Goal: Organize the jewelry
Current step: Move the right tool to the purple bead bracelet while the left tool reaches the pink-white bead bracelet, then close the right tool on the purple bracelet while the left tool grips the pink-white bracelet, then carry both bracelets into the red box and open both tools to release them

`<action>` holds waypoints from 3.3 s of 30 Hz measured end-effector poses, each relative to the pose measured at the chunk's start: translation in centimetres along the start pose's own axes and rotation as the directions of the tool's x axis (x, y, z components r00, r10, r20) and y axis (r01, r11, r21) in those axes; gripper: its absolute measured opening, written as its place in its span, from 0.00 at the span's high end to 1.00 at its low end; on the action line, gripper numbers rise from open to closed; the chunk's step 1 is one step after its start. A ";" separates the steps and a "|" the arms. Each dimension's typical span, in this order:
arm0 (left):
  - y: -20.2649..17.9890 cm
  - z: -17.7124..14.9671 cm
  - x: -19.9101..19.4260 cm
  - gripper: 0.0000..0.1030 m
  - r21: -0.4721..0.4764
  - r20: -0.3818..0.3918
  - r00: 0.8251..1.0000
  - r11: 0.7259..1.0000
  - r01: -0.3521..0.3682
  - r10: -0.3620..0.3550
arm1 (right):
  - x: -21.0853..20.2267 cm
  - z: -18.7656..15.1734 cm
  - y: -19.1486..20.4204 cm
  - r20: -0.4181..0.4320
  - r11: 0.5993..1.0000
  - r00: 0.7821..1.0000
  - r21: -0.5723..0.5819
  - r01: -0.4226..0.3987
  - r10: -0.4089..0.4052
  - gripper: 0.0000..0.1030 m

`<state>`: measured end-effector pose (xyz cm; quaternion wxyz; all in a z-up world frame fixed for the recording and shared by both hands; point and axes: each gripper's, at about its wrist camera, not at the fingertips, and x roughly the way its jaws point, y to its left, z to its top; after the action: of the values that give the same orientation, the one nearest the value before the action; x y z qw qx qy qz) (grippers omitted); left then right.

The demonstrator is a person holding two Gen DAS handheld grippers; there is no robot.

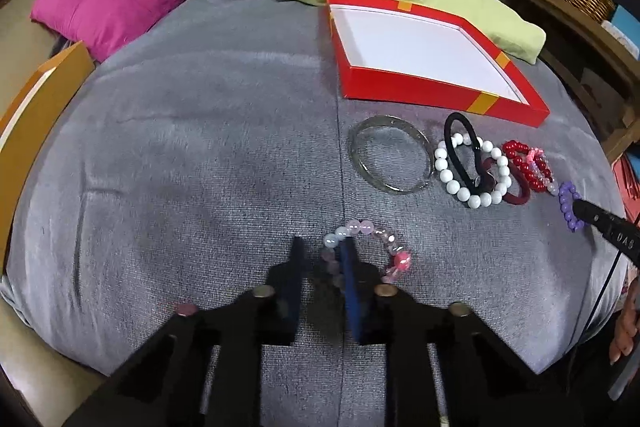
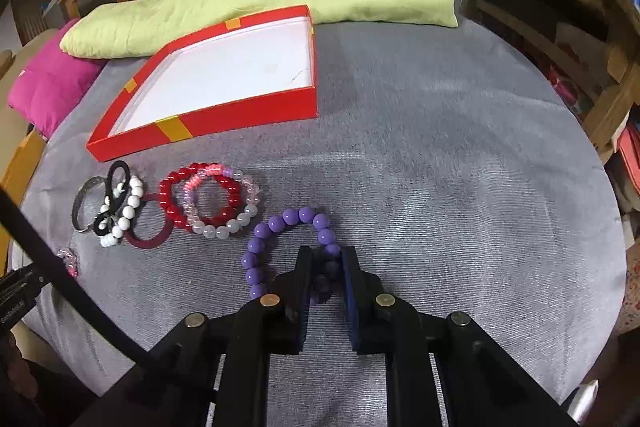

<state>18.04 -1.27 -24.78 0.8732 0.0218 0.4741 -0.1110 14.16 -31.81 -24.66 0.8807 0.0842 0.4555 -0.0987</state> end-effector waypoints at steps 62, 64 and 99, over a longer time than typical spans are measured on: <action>-3.4 10.0 -4.3 0.92 0.059 0.264 0.947 0.983 0.175 -0.184 | -4.7 5.7 1.1 0.260 0.925 0.903 0.076 -0.372 0.341 0.91; -3.9 11.9 -3.6 0.92 0.054 0.275 0.942 0.982 0.183 -0.190 | -4.3 7.6 1.5 0.282 0.919 0.892 0.075 -0.387 0.353 0.90; -7.6 26.1 13.6 0.75 -0.012 0.067 0.984 0.986 0.165 -0.164 | 15.9 24.4 3.3 0.136 0.832 0.900 0.345 -0.435 0.414 0.79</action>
<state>45.05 -14.76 -21.22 0.8762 -0.0285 0.4464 -0.1792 43.21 -35.99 -23.57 0.8613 0.3434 0.3743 0.0135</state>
